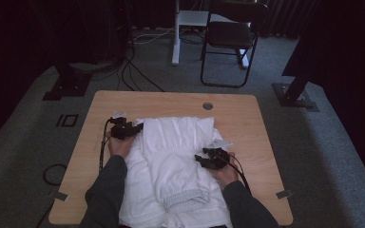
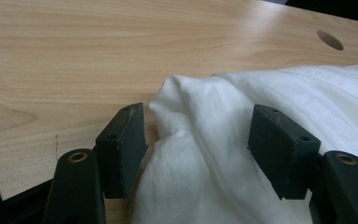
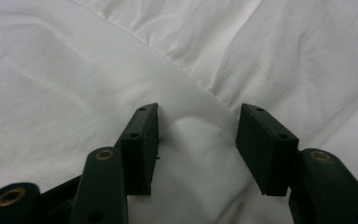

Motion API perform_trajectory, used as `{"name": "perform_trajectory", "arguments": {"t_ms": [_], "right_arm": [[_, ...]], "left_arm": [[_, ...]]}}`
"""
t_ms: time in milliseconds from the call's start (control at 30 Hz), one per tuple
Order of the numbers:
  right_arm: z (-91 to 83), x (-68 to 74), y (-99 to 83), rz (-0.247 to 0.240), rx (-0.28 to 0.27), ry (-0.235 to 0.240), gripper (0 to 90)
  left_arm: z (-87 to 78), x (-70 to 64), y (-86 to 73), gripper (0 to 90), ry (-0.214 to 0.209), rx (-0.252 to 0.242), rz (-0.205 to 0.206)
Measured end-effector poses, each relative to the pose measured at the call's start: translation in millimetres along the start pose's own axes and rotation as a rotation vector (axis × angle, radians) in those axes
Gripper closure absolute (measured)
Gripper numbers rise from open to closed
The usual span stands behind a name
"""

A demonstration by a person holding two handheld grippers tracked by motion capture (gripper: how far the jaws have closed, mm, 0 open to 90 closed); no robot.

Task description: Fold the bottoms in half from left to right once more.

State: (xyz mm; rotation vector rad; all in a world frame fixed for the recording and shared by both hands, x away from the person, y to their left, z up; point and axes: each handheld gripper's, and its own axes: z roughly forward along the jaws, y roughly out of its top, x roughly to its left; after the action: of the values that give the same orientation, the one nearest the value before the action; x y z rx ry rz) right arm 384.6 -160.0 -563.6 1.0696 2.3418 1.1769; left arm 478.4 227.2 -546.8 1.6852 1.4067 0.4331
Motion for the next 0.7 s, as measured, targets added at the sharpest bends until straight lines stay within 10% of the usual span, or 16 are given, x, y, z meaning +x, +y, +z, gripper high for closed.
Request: {"name": "perform_trajectory", "arguments": {"t_ms": [100,167,233,333,533,700], "right_arm": [[-0.4,-2.5,1.9,0.009,0.012,0.019,47.3],[-1.1,-4.2,4.7,0.011,0.024,0.028,47.2],[-2.0,-6.6,10.0,-0.004,0.029,0.013,45.6],[-4.3,-15.1,24.3,0.008,-0.003,-0.048,43.9],[1.3,-48.5,54.7,0.115,-0.068,-0.126,40.6],[19.0,-97.2,78.6,0.287,-0.086,-0.202,39.9]], "left_arm": [[0.8,-0.8,-0.3,36.8,-0.006,0.005,0.007],[7.1,-2.2,5.4,34.2,-0.031,0.090,0.020],[13.4,-7.2,11.9,31.9,0.020,0.144,0.070],[18.8,-5.3,19.1,31.0,0.042,0.155,0.041],[21.5,0.7,17.3,30.5,0.034,0.150,0.012],[21.3,-1.0,16.8,47.9,-0.003,0.165,0.019]]}}
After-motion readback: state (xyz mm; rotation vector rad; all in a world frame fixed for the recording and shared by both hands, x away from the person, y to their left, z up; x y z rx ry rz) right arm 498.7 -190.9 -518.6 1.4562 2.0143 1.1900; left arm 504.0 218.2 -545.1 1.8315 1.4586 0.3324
